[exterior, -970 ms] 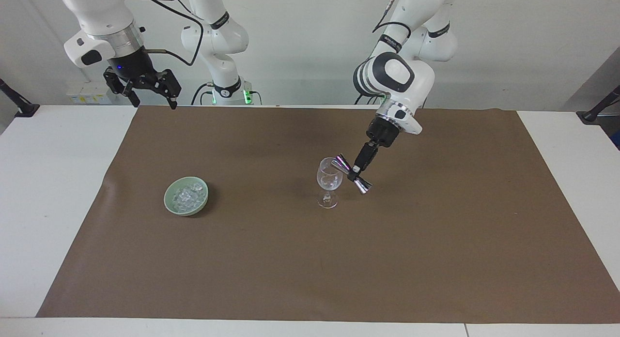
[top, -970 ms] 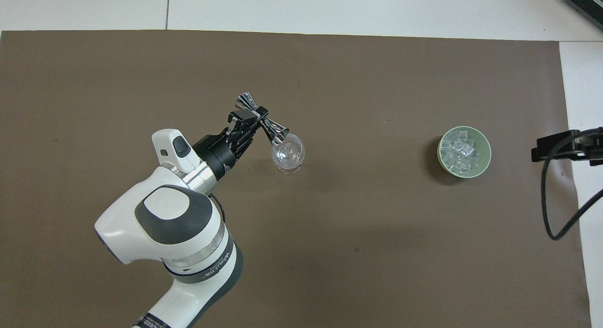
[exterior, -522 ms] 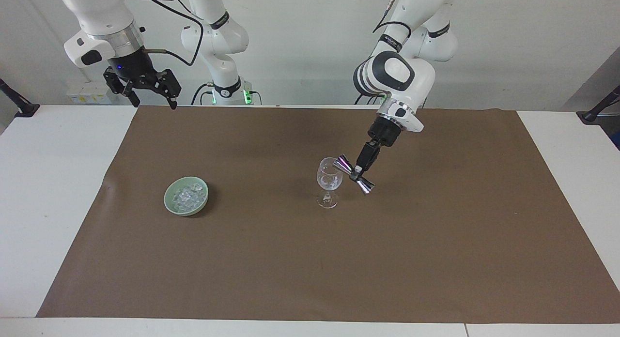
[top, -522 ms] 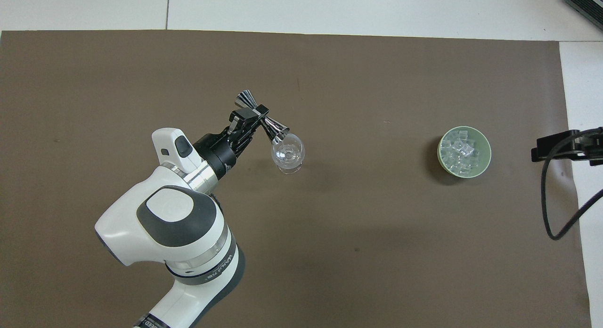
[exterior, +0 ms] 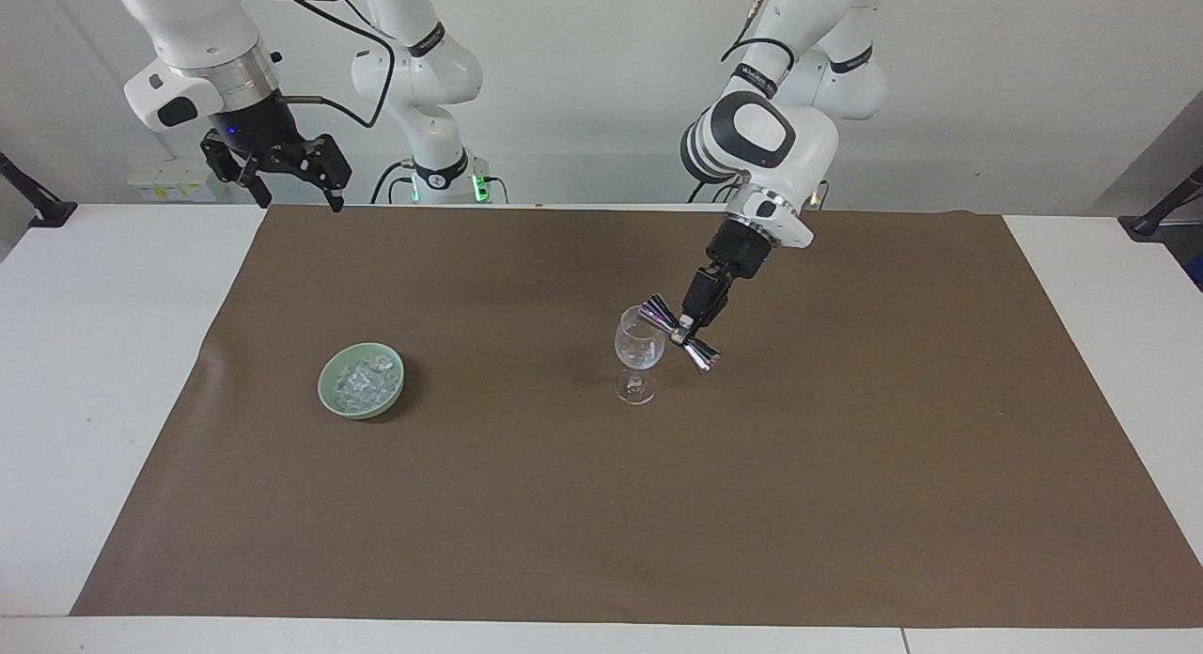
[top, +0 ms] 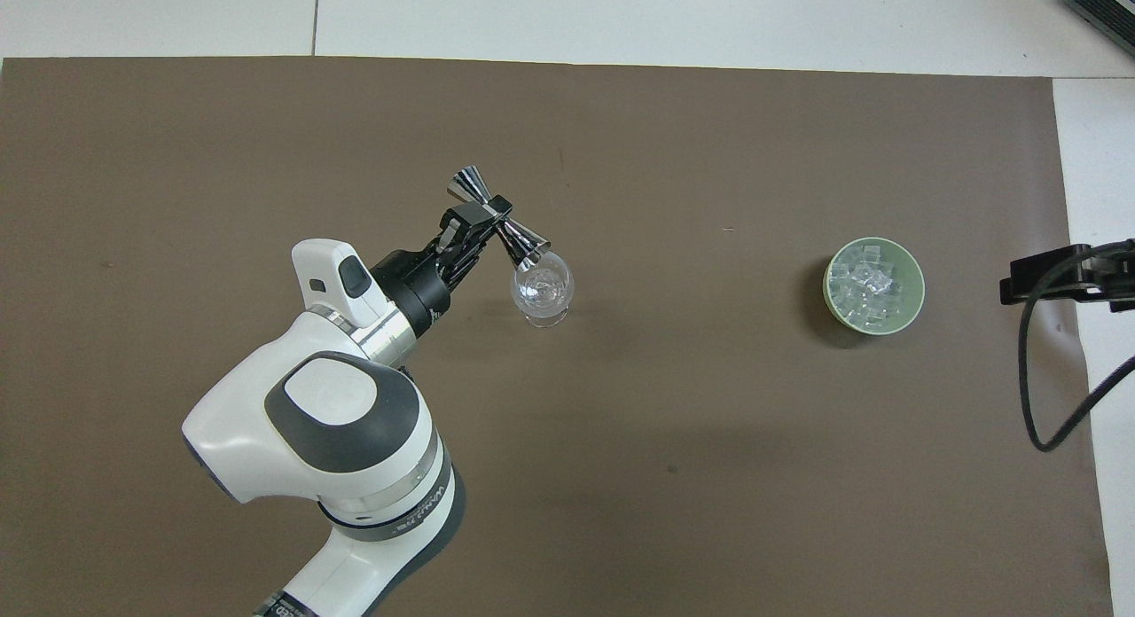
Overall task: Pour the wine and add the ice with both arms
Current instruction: 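Tilt the jigger over the clear glass with the left gripper to pour, then carry the jigger back from the glass with the left gripper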
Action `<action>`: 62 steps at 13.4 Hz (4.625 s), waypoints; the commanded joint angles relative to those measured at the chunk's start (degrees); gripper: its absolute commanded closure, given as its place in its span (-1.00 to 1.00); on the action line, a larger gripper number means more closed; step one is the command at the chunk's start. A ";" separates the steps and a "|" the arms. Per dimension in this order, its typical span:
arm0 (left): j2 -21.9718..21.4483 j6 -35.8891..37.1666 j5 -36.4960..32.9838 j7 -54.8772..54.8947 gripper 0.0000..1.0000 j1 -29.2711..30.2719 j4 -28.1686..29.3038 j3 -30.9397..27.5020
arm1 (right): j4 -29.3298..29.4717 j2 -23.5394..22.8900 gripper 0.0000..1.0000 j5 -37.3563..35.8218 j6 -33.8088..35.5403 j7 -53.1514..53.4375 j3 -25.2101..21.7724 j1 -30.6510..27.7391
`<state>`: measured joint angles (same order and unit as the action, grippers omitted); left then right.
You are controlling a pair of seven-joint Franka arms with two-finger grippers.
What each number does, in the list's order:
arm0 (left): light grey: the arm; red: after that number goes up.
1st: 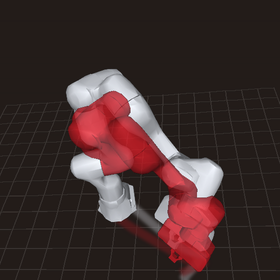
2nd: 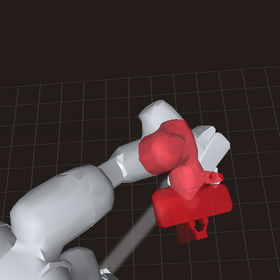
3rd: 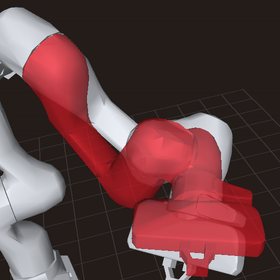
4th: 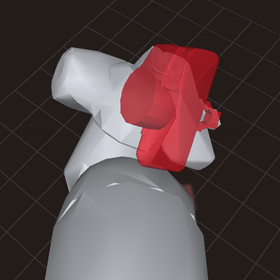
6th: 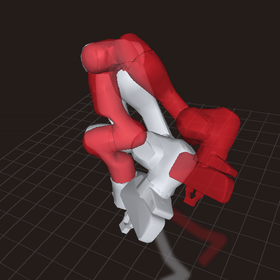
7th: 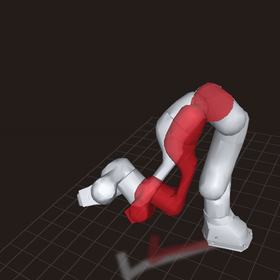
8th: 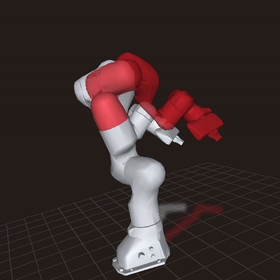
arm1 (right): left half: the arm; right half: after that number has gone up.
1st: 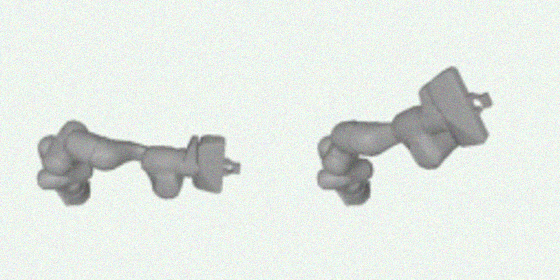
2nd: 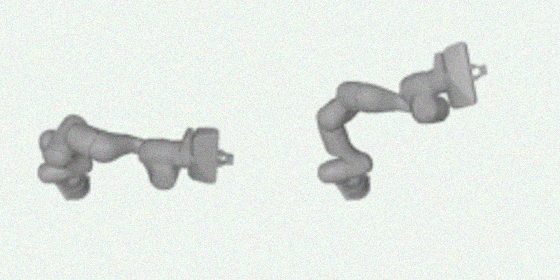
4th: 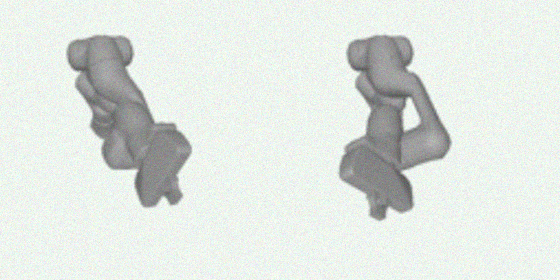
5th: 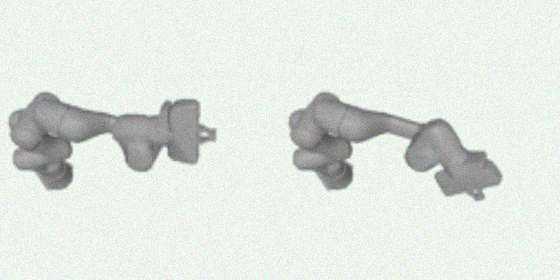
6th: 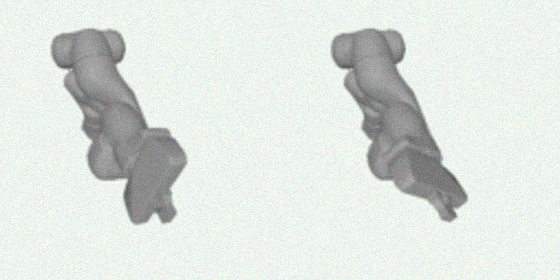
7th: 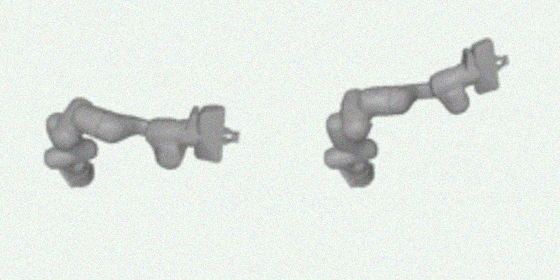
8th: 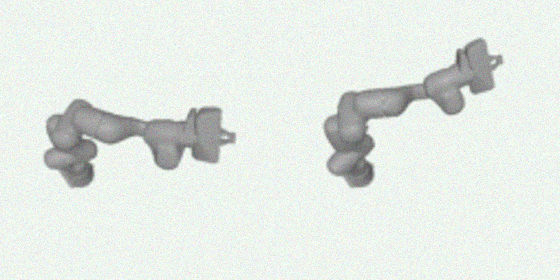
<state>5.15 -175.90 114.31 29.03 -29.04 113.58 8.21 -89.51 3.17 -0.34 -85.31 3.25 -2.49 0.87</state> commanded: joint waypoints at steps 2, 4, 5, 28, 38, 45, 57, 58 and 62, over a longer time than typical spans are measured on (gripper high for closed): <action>0.21 -2.87 -1.10 1.99 1.00 -1.89 -0.90 -0.57 | -0.75 0.79 -1.00 1.48 -0.04 0.79 -0.06 -0.08; 0.21 -3.31 -1.10 3.23 1.00 -1.98 -0.90 -0.31 | -0.75 0.79 -1.00 1.48 0.05 0.70 -0.06 -0.08; 0.30 -3.66 -1.10 3.31 1.00 -1.98 -0.90 -0.22 | -0.75 0.79 -1.00 1.48 -0.04 0.79 -0.06 -0.08; 1.53 -9.38 -2.34 10.97 1.00 -4.53 -2.84 0.05 | -0.75 0.79 -1.00 1.48 0.05 0.79 -0.06 -0.08; 0.13 -2.88 -0.67 0.96 1.00 0.91 -1.70 0.14 | -0.75 0.79 -1.00 1.48 0.05 0.79 -0.06 -0.08; -9.00 10.82 -0.05 -11.61 1.00 14.17 10.23 0.05 | -1.01 0.87 -1.00 1.57 0.92 0.79 0.03 0.01; -16.58 28.23 -0.40 -25.85 1.00 32.37 25.55 -1.09 | -4.18 0.79 -1.00 1.48 -5.05 0.79 -2.26 2.82; -16.58 29.55 -0.49 -26.91 1.00 33.69 26.07 -1.09 | -4.88 0.96 -1.00 1.48 -5.39 0.27 -2.26 2.91; -16.14 33.32 -0.93 -32.27 1.00 38.08 27.57 -1.09 | -8.92 2.11 -1.00 1.48 -9.34 -2.53 -2.26 2.91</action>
<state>-9.32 -146.00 113.60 -0.63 6.52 139.05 6.92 -94.43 3.27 -0.34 -91.69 3.21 -4.06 3.43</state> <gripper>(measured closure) 0.789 0.000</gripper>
